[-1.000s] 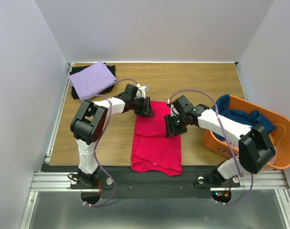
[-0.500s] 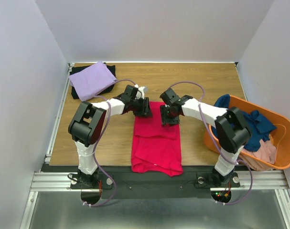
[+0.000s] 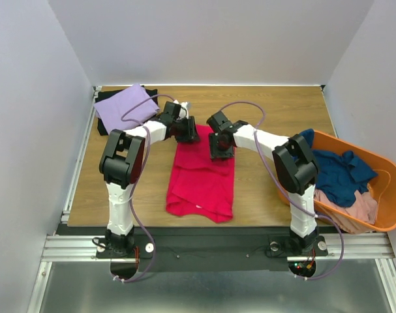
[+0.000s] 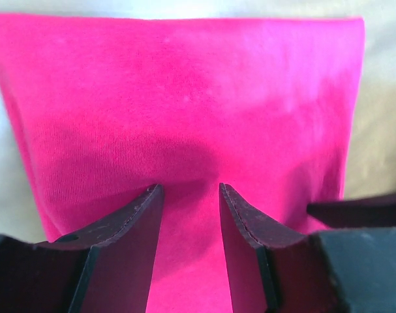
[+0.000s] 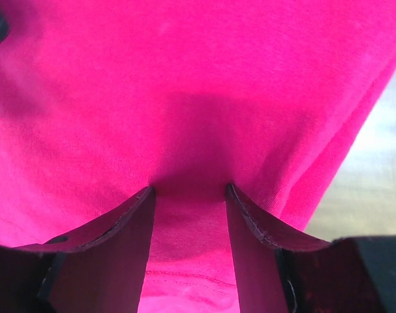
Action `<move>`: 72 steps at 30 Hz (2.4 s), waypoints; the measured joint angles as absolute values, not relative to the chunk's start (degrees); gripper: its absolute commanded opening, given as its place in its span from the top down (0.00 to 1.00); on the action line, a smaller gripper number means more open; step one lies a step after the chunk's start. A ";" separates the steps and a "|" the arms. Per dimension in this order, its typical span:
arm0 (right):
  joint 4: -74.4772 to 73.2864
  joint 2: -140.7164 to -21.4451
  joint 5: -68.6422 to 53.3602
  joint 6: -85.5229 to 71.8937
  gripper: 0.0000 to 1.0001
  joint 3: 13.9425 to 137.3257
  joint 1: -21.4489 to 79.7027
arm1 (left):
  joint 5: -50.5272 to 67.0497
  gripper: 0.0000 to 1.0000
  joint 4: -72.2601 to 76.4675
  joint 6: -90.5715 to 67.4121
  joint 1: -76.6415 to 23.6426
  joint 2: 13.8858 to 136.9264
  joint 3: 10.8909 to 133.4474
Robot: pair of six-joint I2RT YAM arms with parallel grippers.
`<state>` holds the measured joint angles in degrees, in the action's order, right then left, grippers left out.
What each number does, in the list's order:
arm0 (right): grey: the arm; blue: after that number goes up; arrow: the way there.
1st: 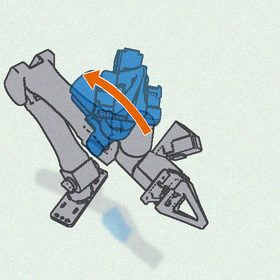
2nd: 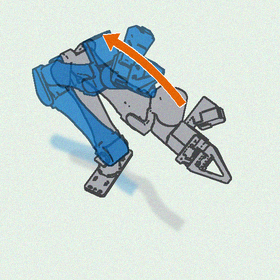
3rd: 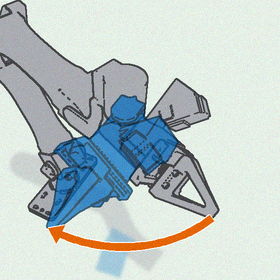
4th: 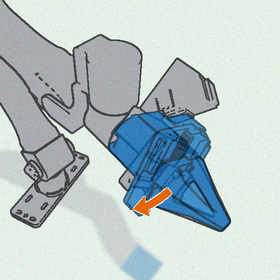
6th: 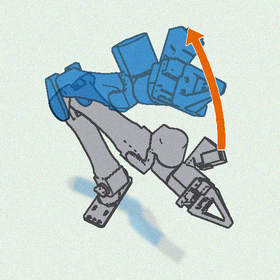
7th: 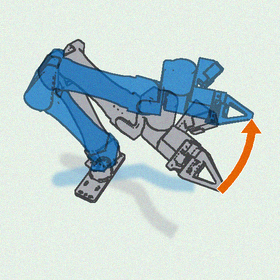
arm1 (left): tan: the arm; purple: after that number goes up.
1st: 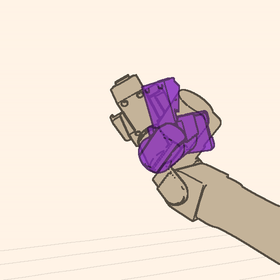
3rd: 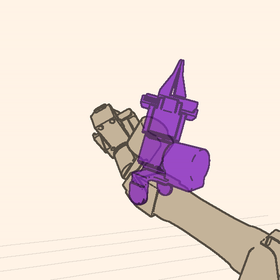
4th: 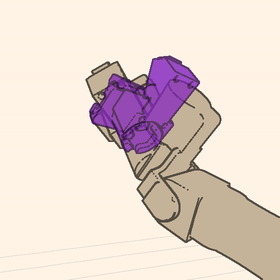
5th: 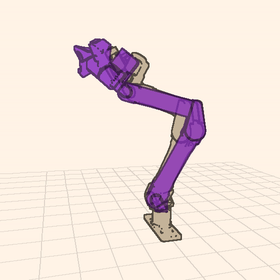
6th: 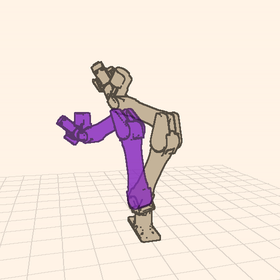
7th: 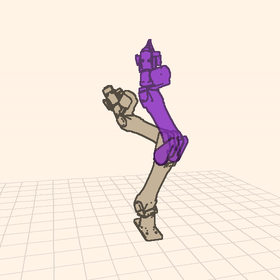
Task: Fold and stack the t-shirts
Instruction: Fold the tshirt
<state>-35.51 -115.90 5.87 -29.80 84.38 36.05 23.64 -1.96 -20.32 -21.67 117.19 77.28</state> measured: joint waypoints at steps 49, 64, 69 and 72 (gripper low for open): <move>-35.18 -143.09 -2.48 -27.42 0.31 128.16 19.84 | 15.70 0.27 -14.00 -22.90 -11.25 140.53 118.54; -33.39 -142.15 -3.46 -27.66 0.49 124.79 19.46 | 15.44 0.51 -10.92 -22.79 -11.51 138.78 113.69; -33.80 -142.15 -4.32 -28.10 0.68 124.66 19.33 | 15.05 0.65 -11.42 -22.63 -11.51 138.78 113.45; -34.28 -142.15 -4.93 -28.27 0.77 124.66 19.18 | 14.90 0.73 -11.90 -22.63 -11.51 138.78 113.47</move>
<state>-34.28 -142.15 -4.93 -28.27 124.66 19.18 14.90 -11.90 -22.63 -11.51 138.78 113.47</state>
